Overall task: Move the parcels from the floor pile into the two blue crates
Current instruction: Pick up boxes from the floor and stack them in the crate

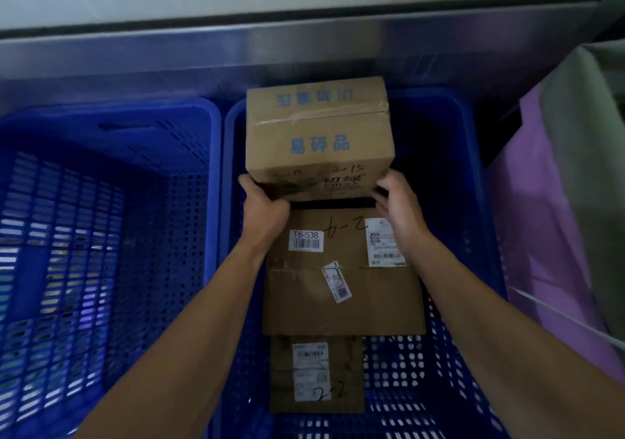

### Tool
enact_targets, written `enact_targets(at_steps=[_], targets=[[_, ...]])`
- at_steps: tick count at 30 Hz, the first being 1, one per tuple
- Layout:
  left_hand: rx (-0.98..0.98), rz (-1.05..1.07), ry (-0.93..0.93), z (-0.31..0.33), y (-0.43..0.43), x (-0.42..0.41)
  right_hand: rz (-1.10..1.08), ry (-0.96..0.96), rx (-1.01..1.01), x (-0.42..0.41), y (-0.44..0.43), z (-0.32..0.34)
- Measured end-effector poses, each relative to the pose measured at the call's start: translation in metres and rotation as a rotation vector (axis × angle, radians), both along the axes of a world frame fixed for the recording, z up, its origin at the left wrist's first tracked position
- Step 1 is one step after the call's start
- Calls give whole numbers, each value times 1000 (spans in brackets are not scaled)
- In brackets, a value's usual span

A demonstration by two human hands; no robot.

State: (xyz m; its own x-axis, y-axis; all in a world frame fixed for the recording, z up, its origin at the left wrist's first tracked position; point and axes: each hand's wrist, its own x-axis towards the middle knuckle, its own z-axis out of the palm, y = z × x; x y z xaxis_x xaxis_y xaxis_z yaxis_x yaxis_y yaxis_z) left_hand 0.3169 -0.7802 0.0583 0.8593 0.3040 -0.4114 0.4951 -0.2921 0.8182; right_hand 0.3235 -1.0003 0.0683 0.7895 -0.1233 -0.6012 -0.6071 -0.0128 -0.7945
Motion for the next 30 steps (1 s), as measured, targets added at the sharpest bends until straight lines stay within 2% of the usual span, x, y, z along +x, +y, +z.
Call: enact_targets(at_steps=[3, 7, 10, 16, 21, 23, 26, 30], targets=[[-37, 8, 29, -3, -4, 0, -35, -1, 110, -4, 6, 4], [-29, 51, 110, -13, -1, -7, -4, 75, 136, -7, 10, 0], [-69, 33, 238, -19, -2, -11, 157, 182, 11, -5, 22, -2], [-223, 135, 307, -22, -17, -7, 158, 240, -52, 5, 43, -17], [-138, 229, 327, -28, -12, 0, 6, 142, -375, 13, 27, -31], [-119, 198, 308, -31, -12, 0, 70, 83, -446, 14, 22, -31], [-131, 160, 244, -34, -15, 1, 213, 61, -375, 15, 19, -35], [-12, 247, 201, -36, -18, 3, 353, 64, -453, 10, 25, -38]])
